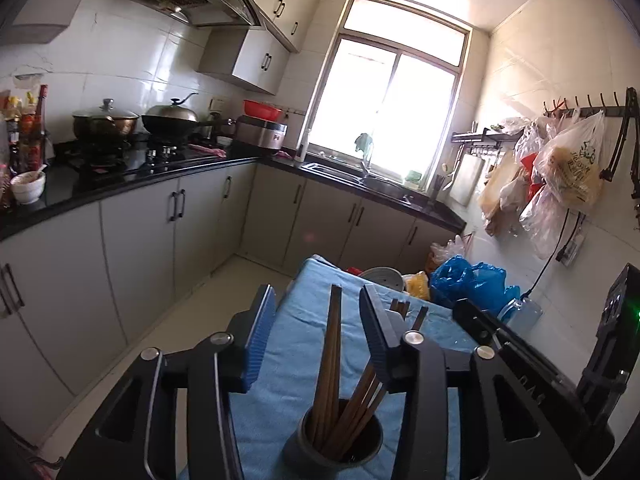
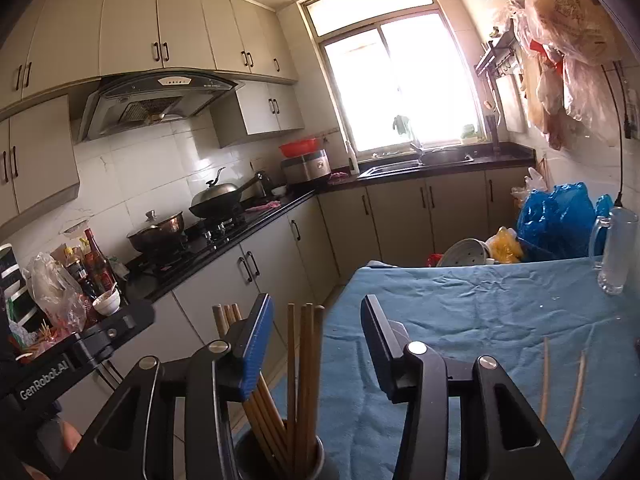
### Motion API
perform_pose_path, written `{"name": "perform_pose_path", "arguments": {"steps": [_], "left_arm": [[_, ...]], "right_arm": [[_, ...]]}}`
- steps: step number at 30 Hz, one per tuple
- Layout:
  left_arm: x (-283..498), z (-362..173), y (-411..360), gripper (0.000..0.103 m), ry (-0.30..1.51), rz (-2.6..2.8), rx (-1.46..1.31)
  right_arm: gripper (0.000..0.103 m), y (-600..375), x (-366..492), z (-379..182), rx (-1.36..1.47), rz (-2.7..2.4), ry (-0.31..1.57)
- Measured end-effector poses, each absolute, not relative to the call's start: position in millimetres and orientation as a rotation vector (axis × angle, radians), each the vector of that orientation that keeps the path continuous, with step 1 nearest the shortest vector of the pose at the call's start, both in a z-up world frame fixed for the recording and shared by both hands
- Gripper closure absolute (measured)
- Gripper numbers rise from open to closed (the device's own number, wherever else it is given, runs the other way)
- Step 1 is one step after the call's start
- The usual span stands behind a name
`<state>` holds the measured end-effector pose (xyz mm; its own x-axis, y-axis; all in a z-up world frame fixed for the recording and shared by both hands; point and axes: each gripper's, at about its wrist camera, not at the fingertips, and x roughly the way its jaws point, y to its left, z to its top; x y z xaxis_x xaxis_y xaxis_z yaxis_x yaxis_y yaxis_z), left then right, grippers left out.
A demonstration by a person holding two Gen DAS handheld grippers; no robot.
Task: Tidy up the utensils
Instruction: 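Lower both chopsticks into the cup and open both tools, then move both tools back toward the last two chopsticks on the cloth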
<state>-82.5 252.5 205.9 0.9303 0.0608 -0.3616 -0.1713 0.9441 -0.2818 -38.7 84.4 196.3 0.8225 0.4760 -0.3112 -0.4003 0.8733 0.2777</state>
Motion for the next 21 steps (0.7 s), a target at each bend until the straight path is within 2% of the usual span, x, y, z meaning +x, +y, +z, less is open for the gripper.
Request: {"name": "perform_pose_path", "arguments": {"steps": [2, 5, 13, 21], "left_arm": [[-91.9, 207.7, 248.6, 0.058, 0.36, 0.136, -0.301], [-106.7, 207.4, 235.0, 0.05, 0.369, 0.161, -0.259], [-126.5, 194.1, 175.8, 0.037, 0.419, 0.169, -0.12], [-134.7, 180.0, 122.6, 0.034, 0.488, 0.113, -0.005]], "right_arm": [[0.04, 75.9, -45.9, 197.3, 0.209, 0.459, 0.381], [0.034, 61.9, -57.1, 194.3, 0.213, 0.437, 0.382], [0.032, 16.3, -81.0, 168.5, 0.238, 0.361, 0.458], [0.03, -34.4, -100.3, 152.8, 0.282, 0.266, 0.508]]}}
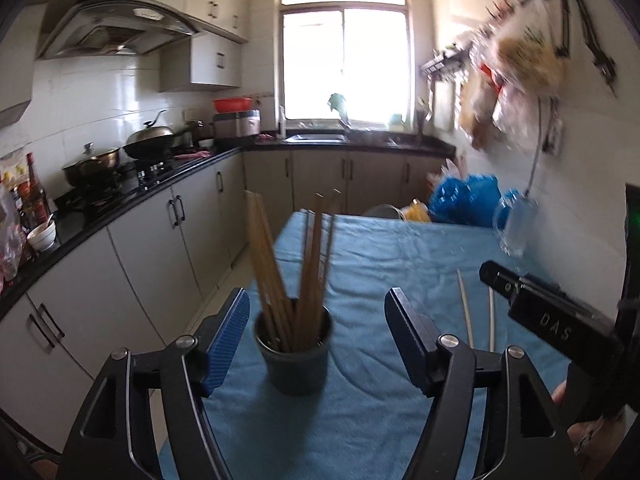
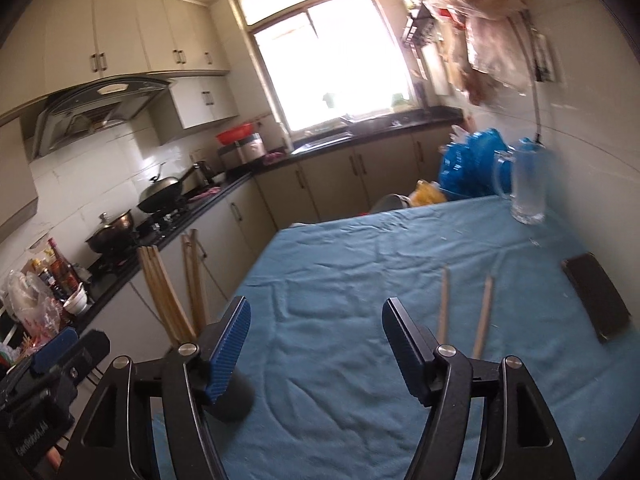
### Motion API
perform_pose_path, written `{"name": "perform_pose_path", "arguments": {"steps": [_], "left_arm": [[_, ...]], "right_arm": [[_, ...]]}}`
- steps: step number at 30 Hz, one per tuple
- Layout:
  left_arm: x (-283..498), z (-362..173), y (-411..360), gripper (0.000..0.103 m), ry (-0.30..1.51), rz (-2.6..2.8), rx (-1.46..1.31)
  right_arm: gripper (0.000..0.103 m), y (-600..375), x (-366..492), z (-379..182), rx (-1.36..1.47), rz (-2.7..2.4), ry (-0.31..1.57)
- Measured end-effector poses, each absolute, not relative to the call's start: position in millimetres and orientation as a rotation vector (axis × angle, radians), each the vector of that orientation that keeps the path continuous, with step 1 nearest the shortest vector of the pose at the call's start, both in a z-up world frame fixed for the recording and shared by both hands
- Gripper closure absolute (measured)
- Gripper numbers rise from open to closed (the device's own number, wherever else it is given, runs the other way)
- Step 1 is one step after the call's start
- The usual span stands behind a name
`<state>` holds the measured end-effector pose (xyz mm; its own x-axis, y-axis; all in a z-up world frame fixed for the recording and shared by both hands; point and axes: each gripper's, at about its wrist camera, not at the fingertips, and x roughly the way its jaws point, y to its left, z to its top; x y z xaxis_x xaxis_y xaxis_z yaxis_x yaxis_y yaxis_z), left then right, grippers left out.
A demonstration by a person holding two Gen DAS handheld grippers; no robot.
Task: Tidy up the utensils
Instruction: 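Move both tools back toward the last two chopsticks on the cloth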
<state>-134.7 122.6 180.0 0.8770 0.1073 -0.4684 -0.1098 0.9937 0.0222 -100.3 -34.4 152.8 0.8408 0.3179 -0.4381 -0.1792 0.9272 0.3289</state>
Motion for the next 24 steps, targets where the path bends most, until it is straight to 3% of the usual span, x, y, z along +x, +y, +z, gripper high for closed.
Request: {"name": "perform_pose_path", "arguments": {"steps": [24], "left_arm": [[-101.5, 136.0, 54.4, 0.031, 0.675, -0.004, 0.119]], "right_arm": [[0.028, -149.7, -100.2, 95.1, 0.354, 0.048, 0.633]]}}
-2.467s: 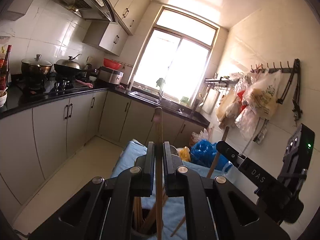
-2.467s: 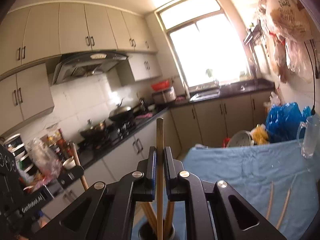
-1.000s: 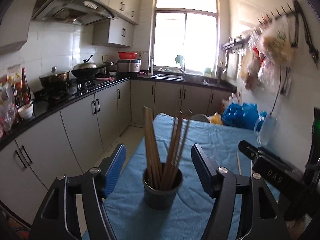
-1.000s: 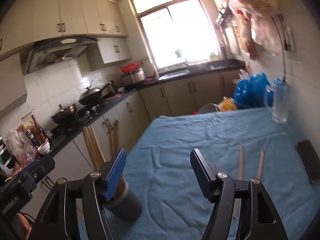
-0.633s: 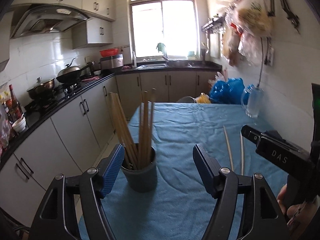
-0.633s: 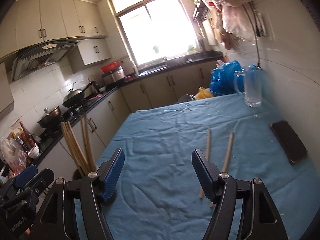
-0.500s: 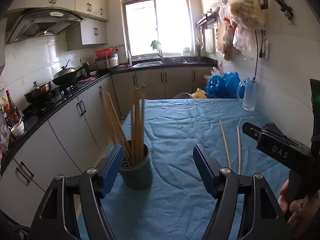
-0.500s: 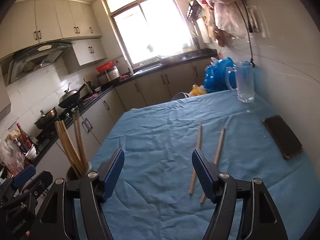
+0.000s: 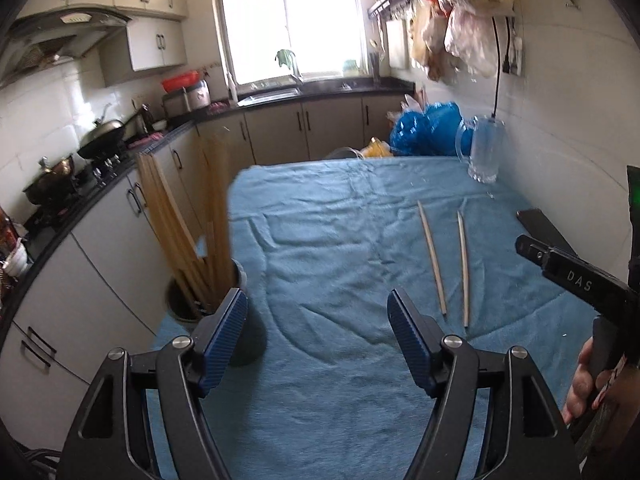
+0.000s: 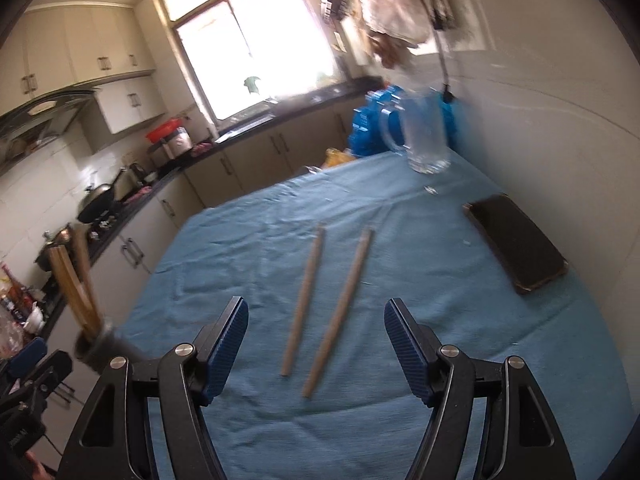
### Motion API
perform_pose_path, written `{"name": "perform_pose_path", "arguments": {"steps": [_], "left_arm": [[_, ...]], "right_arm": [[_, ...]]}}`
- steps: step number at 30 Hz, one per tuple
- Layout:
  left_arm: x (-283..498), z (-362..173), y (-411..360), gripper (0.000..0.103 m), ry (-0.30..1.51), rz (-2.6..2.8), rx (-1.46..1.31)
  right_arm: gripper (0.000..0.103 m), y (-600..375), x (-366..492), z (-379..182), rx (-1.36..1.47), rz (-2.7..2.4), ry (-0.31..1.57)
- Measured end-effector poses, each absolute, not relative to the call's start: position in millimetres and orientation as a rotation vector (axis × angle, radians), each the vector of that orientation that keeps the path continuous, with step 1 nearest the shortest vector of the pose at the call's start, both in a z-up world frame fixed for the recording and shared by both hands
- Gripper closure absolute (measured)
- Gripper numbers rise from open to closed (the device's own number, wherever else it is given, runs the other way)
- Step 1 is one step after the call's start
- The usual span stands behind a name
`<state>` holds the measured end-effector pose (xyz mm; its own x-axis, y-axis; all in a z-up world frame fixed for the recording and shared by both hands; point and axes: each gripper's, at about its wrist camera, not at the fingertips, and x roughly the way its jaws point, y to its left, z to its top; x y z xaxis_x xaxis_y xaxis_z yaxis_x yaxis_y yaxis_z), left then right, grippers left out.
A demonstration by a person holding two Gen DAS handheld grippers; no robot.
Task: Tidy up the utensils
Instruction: 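Move both tools back toward the last two chopsticks on the cloth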
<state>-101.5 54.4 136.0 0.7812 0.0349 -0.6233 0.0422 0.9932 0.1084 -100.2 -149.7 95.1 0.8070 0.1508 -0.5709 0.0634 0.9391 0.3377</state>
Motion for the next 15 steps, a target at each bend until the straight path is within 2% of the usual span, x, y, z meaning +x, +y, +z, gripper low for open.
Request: {"name": "perform_pose_path", "arguments": {"steps": [13, 14, 15], "left_arm": [[-1.8, 69.1, -9.0, 0.031, 0.887, -0.186, 0.047], [6.6, 62.9, -14.7, 0.032, 0.906, -0.199, 0.047], [16.9, 54.8, -20.8, 0.039, 0.931, -0.214, 0.045]], "right_arm": [[0.028, -219.7, -36.6, 36.7, 0.401, -0.024, 0.852], [0.028, -216.8, -29.2, 35.0, 0.393, -0.002, 0.864], [0.028, -213.2, -22.9, 34.3, 0.386, 0.024, 0.874]]}}
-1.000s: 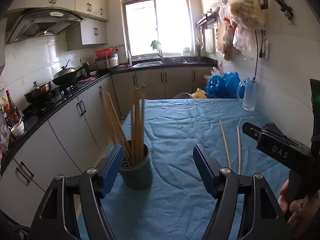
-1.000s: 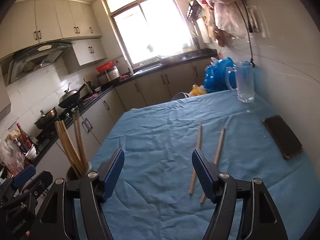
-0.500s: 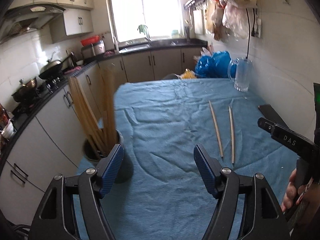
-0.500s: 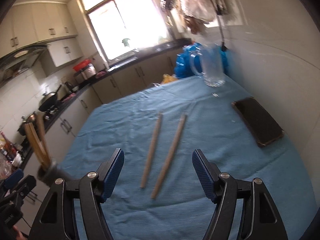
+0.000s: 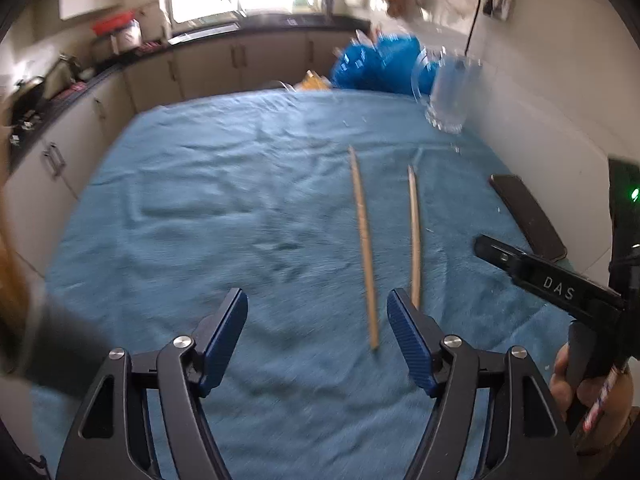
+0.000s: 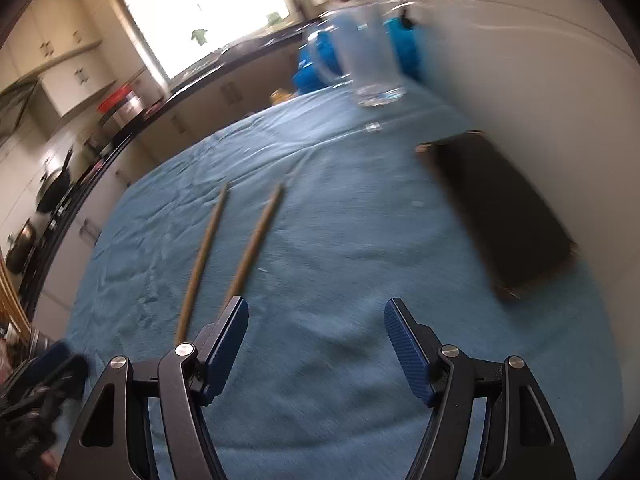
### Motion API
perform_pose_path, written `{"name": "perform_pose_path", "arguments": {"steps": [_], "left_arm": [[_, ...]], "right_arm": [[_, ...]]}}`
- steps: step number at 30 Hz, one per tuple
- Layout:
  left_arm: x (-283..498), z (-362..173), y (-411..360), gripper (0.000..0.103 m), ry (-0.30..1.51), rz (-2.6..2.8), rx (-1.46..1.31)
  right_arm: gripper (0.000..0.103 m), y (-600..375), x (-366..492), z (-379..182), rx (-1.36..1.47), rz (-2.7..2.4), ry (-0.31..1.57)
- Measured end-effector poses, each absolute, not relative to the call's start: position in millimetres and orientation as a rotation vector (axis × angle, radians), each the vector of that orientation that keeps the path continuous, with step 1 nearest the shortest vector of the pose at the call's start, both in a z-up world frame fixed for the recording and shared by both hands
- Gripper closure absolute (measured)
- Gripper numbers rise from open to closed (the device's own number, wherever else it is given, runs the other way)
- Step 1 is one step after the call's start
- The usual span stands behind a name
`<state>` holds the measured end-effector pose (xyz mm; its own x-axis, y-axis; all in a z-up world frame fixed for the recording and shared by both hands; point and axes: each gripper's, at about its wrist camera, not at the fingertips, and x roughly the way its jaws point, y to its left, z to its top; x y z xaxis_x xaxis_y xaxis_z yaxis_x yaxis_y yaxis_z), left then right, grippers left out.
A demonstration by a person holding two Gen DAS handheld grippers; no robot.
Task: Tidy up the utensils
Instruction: 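Move both tools back toward the last two chopsticks on the cloth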
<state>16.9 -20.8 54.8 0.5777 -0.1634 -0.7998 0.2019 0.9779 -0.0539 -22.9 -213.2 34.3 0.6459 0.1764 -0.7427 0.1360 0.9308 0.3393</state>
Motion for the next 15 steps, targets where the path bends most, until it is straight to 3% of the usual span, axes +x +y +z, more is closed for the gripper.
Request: {"name": "perform_pose_path", "arguments": {"steps": [1, 2, 8, 13, 14, 15], "left_arm": [[23.8, 49.3, -24.5, 0.049, 0.948, -0.225, 0.042], [30.2, 43.6, -27.8, 0.052, 0.967, -0.235, 0.039], [56.4, 17.0, -44.3, 0.054, 1.036, -0.281, 0.015], [64.2, 10.0, -57.8, 0.055, 1.025, -0.286, 0.066], [64.7, 9.5, -59.5, 0.059, 1.021, -0.282, 0.077], [64.7, 9.0, -60.2, 0.081, 1.01, -0.25, 0.1]], "right_arm": [[0.03, -208.8, -16.4, 33.6, 0.378, 0.051, 0.883], [0.034, -204.2, -8.9, 33.1, 0.365, 0.077, 0.891], [0.05, -180.5, 31.8, 22.8, 0.235, 0.148, 0.961], [0.053, -169.4, 50.6, 19.1, 0.135, 0.137, 0.99], [0.055, -166.9, 54.8, 19.3, 0.12, 0.135, 0.995], [0.06, -164.9, 56.9, 19.4, 0.107, 0.135, 1.0]]}}
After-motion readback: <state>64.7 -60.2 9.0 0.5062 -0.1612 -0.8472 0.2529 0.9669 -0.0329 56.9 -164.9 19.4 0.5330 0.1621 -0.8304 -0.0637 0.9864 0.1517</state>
